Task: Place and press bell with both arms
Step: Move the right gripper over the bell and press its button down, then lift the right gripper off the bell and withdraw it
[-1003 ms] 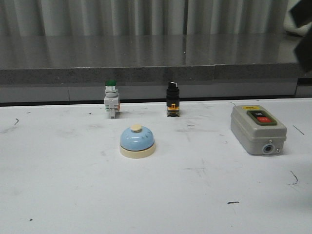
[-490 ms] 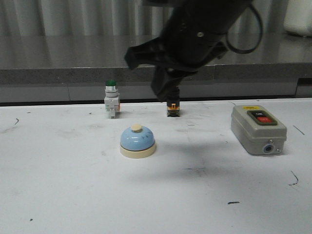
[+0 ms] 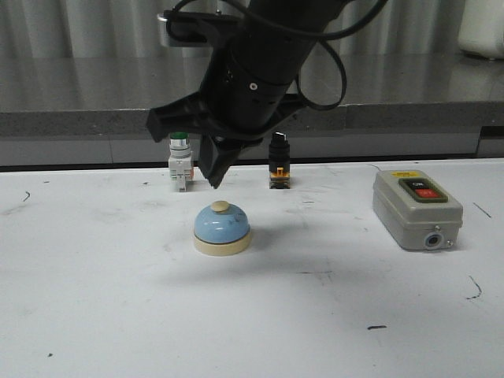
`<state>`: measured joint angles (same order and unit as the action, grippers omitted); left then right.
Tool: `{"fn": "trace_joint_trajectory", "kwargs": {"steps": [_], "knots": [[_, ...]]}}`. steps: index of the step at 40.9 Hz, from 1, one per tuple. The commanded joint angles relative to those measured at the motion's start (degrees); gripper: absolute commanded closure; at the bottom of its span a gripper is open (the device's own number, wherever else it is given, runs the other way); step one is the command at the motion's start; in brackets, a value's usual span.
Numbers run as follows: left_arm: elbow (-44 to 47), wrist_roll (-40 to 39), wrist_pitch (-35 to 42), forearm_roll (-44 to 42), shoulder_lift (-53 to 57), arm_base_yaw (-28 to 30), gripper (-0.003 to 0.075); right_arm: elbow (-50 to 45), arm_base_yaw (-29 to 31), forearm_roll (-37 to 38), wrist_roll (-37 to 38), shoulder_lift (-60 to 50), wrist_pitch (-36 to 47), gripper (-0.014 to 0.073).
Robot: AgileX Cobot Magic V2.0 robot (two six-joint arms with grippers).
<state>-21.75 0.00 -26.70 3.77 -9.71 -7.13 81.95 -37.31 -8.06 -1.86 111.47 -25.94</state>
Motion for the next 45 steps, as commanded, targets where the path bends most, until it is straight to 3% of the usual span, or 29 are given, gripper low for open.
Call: {"fn": "trace_joint_trajectory", "kwargs": {"steps": [1, 11, 24, 32, 45], "knots": [[-1.48, -0.56, 4.53, 0.66, -0.57, 0.01, 0.0740, 1.97, 0.00, -0.14, 0.02, -1.29, 2.84, 0.0594], [-1.48, -0.56, 4.53, 0.66, -0.57, 0.01, 0.0740, 1.97, 0.00, -0.08, 0.02, -0.86, 2.79, 0.0594], [-1.48, -0.56, 4.53, 0.66, -0.57, 0.01, 0.0740, 1.42, 1.46, -0.08, 0.02, -12.69, -1.48, 0.0594], [-1.48, -0.56, 4.53, 0.66, -0.57, 0.01, 0.0740, -5.88, 6.99, -0.08, 0.02, -22.02, 0.75, 0.0594], [-1.48, -0.56, 4.53, 0.66, -0.57, 0.01, 0.0740, -26.62, 21.20, -0.08, 0.02, -42.68, 3.87, 0.0594]]}}
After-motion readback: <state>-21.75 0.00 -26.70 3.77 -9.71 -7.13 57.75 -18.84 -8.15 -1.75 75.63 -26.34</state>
